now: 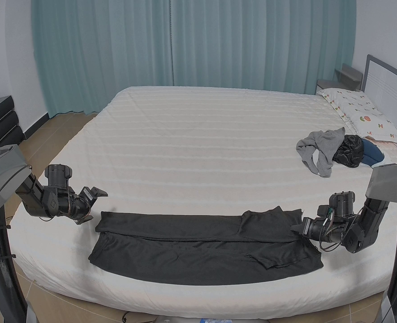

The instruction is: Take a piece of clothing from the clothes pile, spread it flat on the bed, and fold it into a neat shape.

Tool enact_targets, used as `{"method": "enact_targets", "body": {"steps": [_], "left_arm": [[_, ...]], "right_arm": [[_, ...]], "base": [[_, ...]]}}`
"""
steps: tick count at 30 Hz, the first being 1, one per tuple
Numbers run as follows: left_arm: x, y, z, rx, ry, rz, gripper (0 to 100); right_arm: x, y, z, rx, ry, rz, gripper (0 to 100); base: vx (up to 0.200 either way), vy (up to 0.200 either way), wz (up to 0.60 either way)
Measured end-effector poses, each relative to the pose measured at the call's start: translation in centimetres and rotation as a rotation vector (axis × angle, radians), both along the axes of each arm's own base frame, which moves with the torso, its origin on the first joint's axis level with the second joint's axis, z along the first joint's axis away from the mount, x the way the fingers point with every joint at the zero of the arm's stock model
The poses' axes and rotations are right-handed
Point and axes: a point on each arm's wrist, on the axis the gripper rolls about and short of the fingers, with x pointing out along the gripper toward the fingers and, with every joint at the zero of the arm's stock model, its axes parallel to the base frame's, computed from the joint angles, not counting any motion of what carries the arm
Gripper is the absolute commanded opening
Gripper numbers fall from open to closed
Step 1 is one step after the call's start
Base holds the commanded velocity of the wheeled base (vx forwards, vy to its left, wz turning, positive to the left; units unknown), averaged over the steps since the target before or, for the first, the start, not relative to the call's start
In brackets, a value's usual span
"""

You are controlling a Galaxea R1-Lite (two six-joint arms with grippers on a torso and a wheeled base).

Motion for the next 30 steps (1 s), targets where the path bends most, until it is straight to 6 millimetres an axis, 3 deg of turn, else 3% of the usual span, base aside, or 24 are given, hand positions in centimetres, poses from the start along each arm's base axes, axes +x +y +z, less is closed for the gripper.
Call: {"method": "enact_targets", "body": {"steps": [21, 30], "left_arm": [[-0.2, 0.0, 0.0, 0.001, 0.006, -0.002, 100], [-1.4, -0.3, 0.0, 0.036, 0.036, -0.043, 100]], "right_arm": [[-2.9, -1.8, 1.9, 0.055, 0.011, 0.022, 0], [-3.6, -2.2, 1.7, 0.033, 0.021, 0.029, 0]], "base": [[0.000, 0.000, 0.00], [0.000, 0.000, 0.00]]}}
